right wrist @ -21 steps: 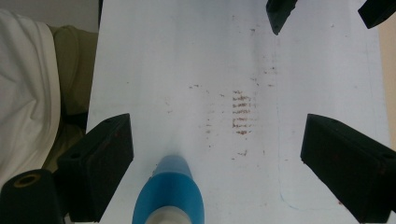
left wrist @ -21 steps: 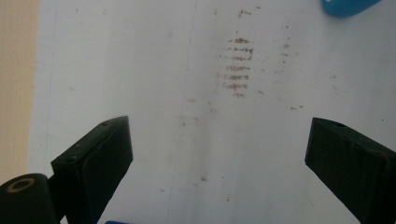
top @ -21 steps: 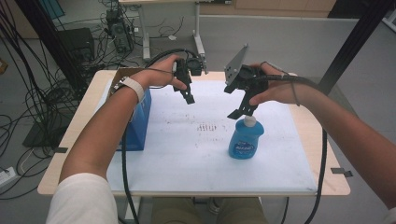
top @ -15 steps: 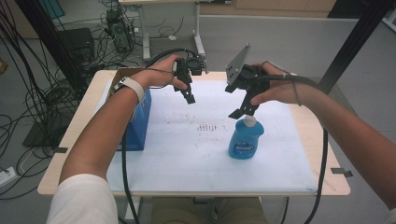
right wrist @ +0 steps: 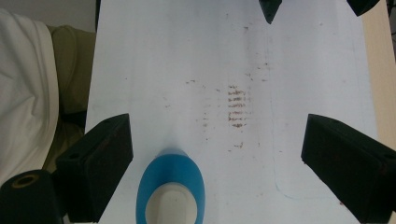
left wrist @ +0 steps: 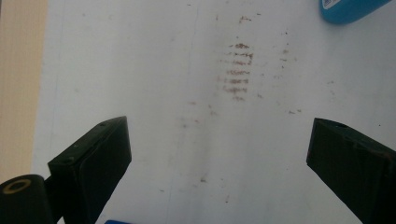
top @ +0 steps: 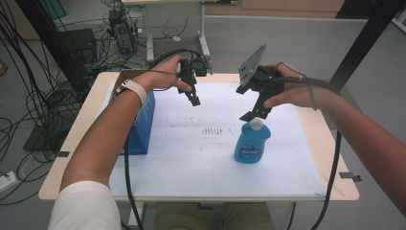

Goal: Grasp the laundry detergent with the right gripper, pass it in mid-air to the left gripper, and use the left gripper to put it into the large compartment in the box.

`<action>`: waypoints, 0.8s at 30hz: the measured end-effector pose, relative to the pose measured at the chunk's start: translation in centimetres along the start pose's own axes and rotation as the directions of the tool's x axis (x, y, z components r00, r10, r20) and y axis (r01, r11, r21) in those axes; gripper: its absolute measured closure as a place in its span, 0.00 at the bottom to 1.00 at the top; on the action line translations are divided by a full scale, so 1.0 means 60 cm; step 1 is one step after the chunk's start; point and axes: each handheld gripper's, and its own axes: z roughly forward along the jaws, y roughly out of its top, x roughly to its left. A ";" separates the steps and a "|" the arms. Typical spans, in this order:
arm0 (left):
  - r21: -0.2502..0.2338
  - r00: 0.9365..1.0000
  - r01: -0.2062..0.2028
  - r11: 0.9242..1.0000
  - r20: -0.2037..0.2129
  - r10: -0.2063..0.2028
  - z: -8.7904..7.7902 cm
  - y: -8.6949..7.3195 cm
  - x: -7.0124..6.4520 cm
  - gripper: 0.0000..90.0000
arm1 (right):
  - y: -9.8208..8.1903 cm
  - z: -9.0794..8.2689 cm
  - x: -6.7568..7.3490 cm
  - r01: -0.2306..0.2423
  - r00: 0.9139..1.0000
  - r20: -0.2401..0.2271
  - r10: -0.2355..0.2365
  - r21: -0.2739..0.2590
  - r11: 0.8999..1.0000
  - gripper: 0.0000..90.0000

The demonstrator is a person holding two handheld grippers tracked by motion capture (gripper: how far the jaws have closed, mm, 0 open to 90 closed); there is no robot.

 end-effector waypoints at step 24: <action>-0.009 1.000 0.009 1.000 -0.010 -0.009 0.002 0.000 -0.004 0.07 | -0.032 -0.009 0.003 -0.027 1.000 0.006 0.027 -0.032 0.999 0.10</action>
